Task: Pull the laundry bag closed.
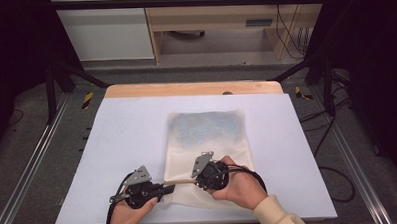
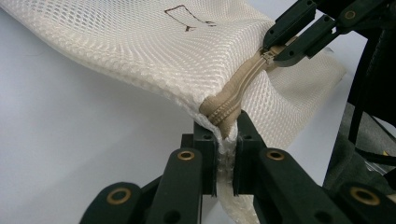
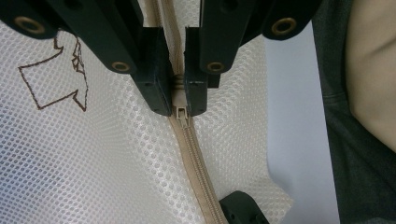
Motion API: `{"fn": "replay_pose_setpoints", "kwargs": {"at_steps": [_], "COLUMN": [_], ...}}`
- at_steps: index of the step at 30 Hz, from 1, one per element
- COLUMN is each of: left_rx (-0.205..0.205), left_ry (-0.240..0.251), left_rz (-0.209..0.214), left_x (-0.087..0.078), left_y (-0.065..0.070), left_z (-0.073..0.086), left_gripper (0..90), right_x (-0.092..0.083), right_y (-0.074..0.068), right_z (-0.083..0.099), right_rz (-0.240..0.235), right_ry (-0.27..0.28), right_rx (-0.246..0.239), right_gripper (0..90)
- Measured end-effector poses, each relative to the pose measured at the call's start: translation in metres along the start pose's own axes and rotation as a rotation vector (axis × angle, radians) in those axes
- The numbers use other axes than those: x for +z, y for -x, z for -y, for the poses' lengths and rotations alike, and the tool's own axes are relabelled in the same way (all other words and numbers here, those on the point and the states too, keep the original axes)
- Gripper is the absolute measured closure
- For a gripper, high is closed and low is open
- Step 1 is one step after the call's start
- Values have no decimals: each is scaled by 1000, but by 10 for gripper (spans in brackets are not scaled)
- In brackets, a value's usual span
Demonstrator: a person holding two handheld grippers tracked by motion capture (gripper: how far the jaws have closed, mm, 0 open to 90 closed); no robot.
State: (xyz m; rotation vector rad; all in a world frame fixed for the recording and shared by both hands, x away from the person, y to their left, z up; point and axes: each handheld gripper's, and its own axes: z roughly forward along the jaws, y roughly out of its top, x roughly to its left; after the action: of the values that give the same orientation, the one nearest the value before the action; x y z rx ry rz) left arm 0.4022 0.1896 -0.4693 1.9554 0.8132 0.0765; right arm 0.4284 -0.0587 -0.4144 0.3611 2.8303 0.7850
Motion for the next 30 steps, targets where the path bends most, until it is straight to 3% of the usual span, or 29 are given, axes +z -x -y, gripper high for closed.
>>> {"fn": "replay_pose_setpoints", "kwargs": {"at_steps": [30], "left_rx": [17], "left_ry": [2], "left_rz": [8], "left_x": [2], "left_y": [7], "left_z": [-1], "left_gripper": [828], "right_x": [-15], "right_y": [1], "right_z": [17], "right_rz": [15], "right_ry": [-10], "right_rx": [16], "right_gripper": [822]}}
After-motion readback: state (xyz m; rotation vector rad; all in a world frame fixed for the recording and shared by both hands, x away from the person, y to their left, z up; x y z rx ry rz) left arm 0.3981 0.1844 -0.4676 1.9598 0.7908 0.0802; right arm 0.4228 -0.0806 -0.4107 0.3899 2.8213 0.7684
